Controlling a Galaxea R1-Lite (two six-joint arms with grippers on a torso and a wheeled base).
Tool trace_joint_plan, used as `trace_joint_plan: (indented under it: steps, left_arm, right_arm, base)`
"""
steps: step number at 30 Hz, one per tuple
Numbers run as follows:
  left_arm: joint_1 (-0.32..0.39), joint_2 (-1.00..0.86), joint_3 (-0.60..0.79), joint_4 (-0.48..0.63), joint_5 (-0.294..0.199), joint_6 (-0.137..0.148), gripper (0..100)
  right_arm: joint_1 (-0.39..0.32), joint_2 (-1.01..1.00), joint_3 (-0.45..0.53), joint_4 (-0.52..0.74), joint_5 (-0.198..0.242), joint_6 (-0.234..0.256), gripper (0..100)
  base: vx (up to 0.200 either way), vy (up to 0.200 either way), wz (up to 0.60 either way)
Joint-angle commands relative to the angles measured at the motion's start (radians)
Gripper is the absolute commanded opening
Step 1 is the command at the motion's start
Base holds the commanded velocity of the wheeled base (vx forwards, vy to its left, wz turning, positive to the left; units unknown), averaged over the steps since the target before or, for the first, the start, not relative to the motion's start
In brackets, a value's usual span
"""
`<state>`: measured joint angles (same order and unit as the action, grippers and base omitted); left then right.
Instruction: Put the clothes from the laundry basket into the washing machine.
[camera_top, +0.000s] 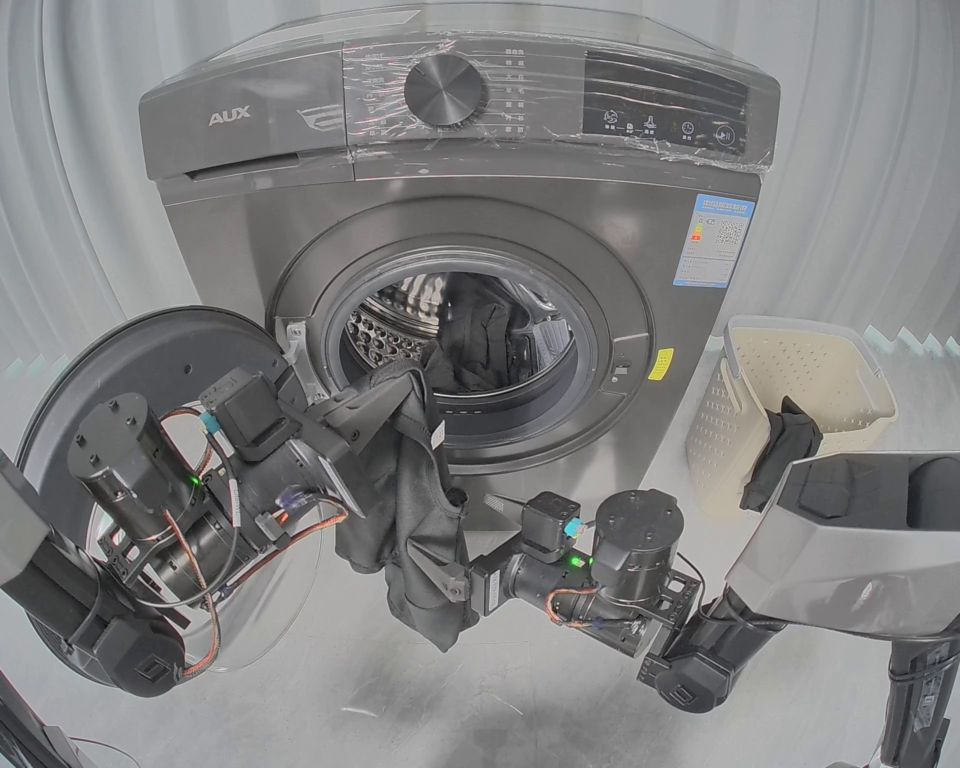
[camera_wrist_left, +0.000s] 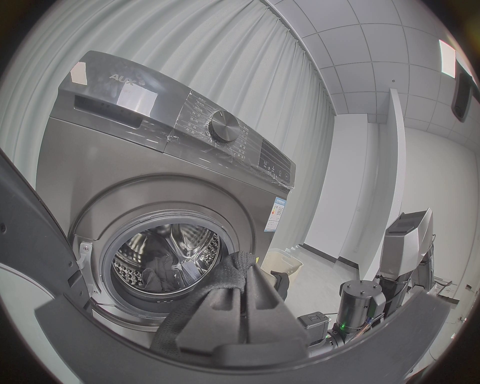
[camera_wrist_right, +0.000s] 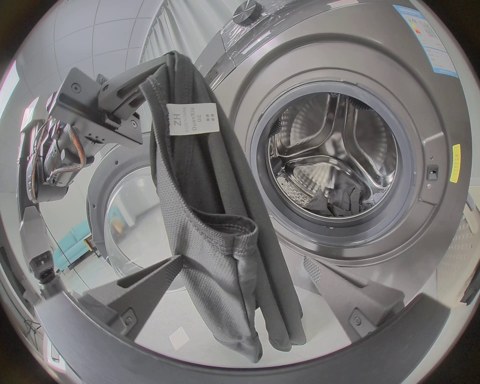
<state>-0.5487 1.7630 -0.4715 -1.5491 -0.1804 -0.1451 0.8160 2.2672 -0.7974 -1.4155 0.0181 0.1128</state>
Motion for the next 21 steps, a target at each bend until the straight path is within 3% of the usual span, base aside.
trace_joint_plan:
  steps: [1,2,3,16,21]
  left_arm:
    - [0.001,0.001,-0.001,0.0,-0.001,-0.001,0]
    - [0.0,0.001,-0.001,0.0,0.001,-0.001,0]
    - [0.0,0.0,-0.001,0.0,0.001,-0.001,0]
    - [0.012,0.003,0.002,0.0,-0.001,-0.002,0]
    - [0.035,0.003,0.004,0.0,-0.002,-0.004,0]
  right_arm:
    - [0.005,0.006,-0.002,0.0,0.0,0.001,100]
    - [0.005,0.008,-0.003,-0.002,0.0,0.001,100]
    - [0.006,0.009,-0.005,-0.002,0.0,0.001,0]
    - [-0.004,-0.012,0.007,-0.025,-0.006,-0.004,0]
    - [-0.07,-0.138,0.078,0.013,-0.01,-0.013,0]
  base:
    - [0.0,0.0,0.0]
    - [0.0,0.0,0.0]
    - [0.0,0.0,0.0]
    - [0.0,0.0,0.0]
    - [0.0,0.0,0.0]
